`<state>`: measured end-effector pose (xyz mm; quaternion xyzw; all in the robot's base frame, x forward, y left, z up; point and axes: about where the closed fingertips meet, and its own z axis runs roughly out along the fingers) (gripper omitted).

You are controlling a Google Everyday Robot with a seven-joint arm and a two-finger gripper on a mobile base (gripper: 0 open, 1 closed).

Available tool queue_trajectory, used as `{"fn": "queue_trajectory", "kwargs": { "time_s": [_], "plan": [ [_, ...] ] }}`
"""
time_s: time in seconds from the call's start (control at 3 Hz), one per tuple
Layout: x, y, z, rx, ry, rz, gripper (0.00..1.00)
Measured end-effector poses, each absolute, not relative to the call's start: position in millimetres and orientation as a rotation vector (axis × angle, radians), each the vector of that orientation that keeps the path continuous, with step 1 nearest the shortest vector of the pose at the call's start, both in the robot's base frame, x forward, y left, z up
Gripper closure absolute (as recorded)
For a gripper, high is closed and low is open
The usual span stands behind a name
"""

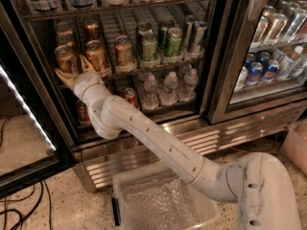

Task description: Pick orange can from middle shelf of fridge

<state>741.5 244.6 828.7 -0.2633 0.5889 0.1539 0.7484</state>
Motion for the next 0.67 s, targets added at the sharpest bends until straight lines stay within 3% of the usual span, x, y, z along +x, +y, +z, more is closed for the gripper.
{"fn": "queue_trajectory", "kwargs": {
  "time_s": [0.33, 0.67],
  "plan": [
    [741.6, 245.9, 829.6, -0.58, 1.288, 0.335, 0.37],
    [740.6, 248.7, 830.7, -0.588, 1.285, 0.336, 0.52]
  ]
}}
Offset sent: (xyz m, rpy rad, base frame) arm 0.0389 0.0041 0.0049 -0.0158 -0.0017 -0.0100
